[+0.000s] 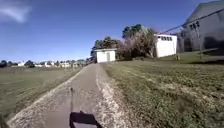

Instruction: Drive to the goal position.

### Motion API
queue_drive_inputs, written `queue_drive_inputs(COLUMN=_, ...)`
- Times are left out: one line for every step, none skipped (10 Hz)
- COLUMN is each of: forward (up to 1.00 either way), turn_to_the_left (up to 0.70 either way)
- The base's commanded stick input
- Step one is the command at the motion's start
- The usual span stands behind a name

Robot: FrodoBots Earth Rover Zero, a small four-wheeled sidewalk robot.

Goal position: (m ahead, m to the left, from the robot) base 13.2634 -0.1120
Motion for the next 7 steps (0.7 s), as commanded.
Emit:
queue_drive_inputs(forward=0.50, turn_to_the_left=0.50)
queue_drive_inputs(forward=0.50, turn_to_the_left=0.50)
queue_drive_inputs(forward=0.50, turn_to_the_left=0.00)
queue_drive_inputs(forward=0.50, turn_to_the_left=0.00)
queue_drive_inputs(forward=0.50, turn_to_the_left=0.00)
queue_drive_inputs(forward=0.50, turn_to_the_left=0.00)
queue_drive_inputs(forward=0.50, turn_to_the_left=0.00)
